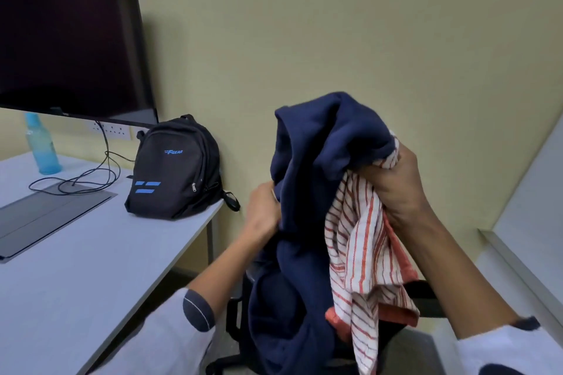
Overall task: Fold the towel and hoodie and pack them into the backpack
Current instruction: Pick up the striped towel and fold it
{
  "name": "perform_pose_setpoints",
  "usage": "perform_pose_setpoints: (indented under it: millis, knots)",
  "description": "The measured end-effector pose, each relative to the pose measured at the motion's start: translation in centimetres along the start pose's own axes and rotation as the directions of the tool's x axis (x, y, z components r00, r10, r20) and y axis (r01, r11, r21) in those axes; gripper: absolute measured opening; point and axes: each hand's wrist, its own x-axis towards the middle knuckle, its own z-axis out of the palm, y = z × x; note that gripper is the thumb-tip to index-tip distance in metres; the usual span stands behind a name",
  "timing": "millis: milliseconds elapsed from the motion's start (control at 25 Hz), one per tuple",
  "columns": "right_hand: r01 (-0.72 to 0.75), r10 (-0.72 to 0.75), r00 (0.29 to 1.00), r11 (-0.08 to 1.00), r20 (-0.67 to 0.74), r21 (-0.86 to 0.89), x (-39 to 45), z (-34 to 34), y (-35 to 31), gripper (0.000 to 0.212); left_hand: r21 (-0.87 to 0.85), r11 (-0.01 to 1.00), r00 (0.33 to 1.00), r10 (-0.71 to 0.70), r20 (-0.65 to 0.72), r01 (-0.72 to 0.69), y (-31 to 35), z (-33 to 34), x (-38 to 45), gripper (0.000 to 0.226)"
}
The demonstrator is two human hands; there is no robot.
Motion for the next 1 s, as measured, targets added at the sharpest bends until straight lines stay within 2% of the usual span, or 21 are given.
perform_pose_setpoints:
  millis: [120, 240, 360, 480, 640, 840, 1000]
  knots:
    - [0.060, -0.059, 0.998, 0.998, 0.026, -0.008, 1.4, 2.1, -1.0, 0.027, 0.143, 0.989, 0.989, -0.003, -0.146, 0.025, 2.5, -4.3, -0.2, 0.029]
    - [0.103, -0.103, 0.991, 0.995, 0.083, 0.008, 2.5, 5.6, -2.3, 0.029, 0.106, 0.994, 0.966, 0.027, -0.256, 0.000, 3.2, -8.3, -0.9, 0.018]
    - [0.138, -0.142, 0.977, 0.990, 0.160, 0.040, 3.6, 9.8, -3.2, 0.034, 0.128, 0.992, 0.935, 0.058, -0.351, -0.014, 3.1, -12.5, -1.0, 0.030]
    - [0.143, -0.153, 0.968, 0.988, 0.199, 0.064, 4.3, 14.8, -3.5, 0.035, 0.204, 0.979, 0.876, 0.111, -0.470, -0.015, 1.7, -17.0, -0.7, 0.035]
    - [0.090, -0.115, 0.966, 0.989, 0.233, 0.115, 4.1, 21.8, -2.4, 0.032, 0.243, 0.970, 0.769, 0.136, -0.625, 0.025, -1.0, -23.6, -1.5, 0.016]
    - [0.045, -0.095, 0.955, 0.983, 0.281, 0.178, 3.6, 31.3, -1.5, 0.033, 0.362, 0.929, 0.683, 0.213, -0.699, 0.080, -2.9, -32.7, -3.1, 0.029]
    - [0.008, -0.095, 0.933, 0.970, 0.347, 0.244, 3.7, 38.1, -0.1, 0.036, 0.390, 0.903, 0.643, 0.193, -0.741, 0.178, -6.1, -38.5, -2.8, 0.011]
